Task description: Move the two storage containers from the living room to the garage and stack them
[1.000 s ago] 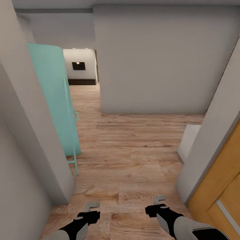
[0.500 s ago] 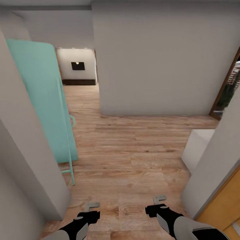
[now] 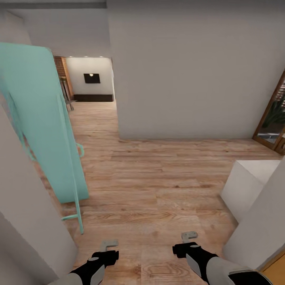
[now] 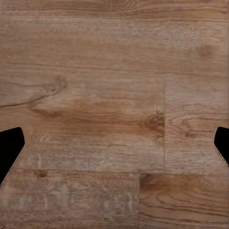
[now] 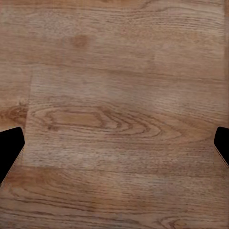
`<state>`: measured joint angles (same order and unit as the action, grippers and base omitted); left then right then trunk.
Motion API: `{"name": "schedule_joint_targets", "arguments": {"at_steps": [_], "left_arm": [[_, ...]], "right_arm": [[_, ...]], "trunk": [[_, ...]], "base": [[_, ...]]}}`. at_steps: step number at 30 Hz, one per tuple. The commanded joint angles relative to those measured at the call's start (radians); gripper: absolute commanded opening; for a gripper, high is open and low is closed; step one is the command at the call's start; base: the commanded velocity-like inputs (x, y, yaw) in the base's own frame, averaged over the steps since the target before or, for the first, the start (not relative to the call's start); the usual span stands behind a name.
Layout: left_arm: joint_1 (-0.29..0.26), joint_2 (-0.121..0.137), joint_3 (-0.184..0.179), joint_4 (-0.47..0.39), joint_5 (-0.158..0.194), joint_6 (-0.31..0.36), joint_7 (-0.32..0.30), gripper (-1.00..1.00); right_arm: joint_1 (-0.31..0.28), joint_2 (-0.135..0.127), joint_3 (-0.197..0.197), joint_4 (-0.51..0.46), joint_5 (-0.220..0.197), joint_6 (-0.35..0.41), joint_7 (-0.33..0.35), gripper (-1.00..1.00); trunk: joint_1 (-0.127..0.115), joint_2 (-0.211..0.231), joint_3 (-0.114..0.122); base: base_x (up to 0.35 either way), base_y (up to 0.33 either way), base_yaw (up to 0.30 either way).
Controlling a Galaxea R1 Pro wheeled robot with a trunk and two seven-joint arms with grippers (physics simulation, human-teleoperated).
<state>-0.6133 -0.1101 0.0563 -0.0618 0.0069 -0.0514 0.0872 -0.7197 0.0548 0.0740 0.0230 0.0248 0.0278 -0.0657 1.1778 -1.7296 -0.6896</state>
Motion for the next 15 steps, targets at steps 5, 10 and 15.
{"name": "schedule_joint_targets", "arguments": {"at_steps": [5, 10, 15], "left_arm": [[0.0, 0.0, 0.005, 0.001, 0.001, -0.004, 0.002, 1.0], [0.0, 0.0, 0.005, 0.001, 0.001, -0.004, 0.002, 1.0], [-0.001, 0.0, 0.005, 0.002, 0.001, -0.004, 0.002, 1.0]], "right_arm": [[-0.001, 0.0, 0.007, 0.002, 0.003, 0.003, -0.004, 1.0], [-0.001, 0.0, 0.007, 0.002, 0.003, 0.003, -0.004, 1.0], [-0.001, 0.0, 0.007, 0.002, 0.002, 0.003, -0.004, 1.0]], "trunk": [[0.001, 0.0, -0.001], [0.001, 0.0, -0.001], [0.001, 0.0, -0.001]], "base": [[0.345, 0.0, 0.0], [0.345, 0.0, 0.0], [0.345, 0.0, 0.0]]}}
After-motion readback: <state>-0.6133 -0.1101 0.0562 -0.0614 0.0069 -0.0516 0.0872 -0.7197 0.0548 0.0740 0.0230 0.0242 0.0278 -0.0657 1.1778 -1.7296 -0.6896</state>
